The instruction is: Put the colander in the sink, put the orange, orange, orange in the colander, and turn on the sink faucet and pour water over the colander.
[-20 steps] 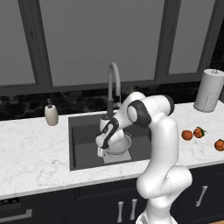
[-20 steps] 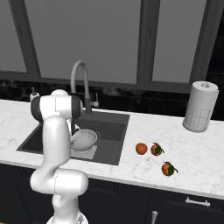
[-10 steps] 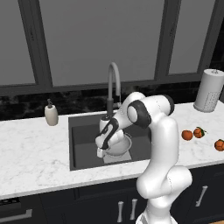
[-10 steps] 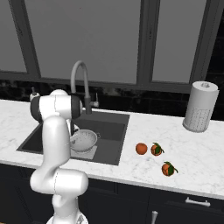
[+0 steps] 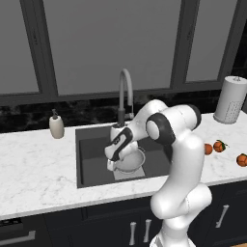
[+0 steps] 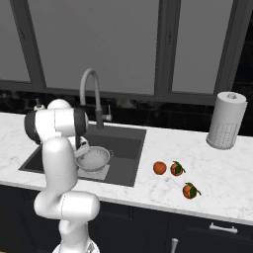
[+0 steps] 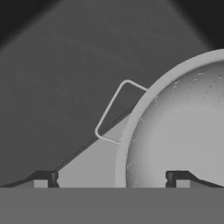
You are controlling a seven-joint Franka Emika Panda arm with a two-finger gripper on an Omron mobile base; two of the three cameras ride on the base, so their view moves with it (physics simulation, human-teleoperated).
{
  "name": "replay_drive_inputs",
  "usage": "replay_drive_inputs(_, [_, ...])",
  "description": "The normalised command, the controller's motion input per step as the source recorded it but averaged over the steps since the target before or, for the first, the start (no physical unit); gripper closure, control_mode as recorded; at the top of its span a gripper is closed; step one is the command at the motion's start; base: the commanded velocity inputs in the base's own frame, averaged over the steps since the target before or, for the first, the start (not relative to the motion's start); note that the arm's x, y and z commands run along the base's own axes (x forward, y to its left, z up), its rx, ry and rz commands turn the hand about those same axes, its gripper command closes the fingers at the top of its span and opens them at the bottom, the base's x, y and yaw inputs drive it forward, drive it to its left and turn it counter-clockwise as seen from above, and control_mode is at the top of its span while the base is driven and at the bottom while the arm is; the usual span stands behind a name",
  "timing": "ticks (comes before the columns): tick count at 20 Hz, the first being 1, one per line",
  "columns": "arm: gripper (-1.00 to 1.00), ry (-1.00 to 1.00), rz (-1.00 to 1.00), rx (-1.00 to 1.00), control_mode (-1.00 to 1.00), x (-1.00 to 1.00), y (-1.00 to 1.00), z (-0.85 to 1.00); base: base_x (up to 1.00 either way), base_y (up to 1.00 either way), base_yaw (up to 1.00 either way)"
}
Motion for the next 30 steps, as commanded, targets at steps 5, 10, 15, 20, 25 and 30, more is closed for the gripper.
replay_drive_inputs(5, [-1.00,0.00,-0.06,0.00,-1.00,-0.20,0.00,0.54,0.00,0.00,0.00])
replay_drive_inputs(10, [-1.00,0.00,-0.09,0.00,-1.00,-0.37,-0.26,0.60,0.00,0.00,0.00])
replay_drive_inputs(15, [-1.00,0.00,-0.10,0.00,-1.00,-0.48,-0.48,0.54,0.00,0.00,0.00])
replay_drive_inputs(20, [-1.00,0.00,-0.13,0.01,-1.00,-0.61,-0.76,0.41,0.00,0.00,0.00])
replay_drive_inputs(25, [-1.00,0.00,-0.19,0.03,-1.00,-0.37,-0.74,0.51,0.00,0.00,0.00])
replay_drive_inputs(30, [-1.00,0.02,-0.23,0.02,-1.00,-0.22,-0.72,0.50,0.00,0.00,0.00])
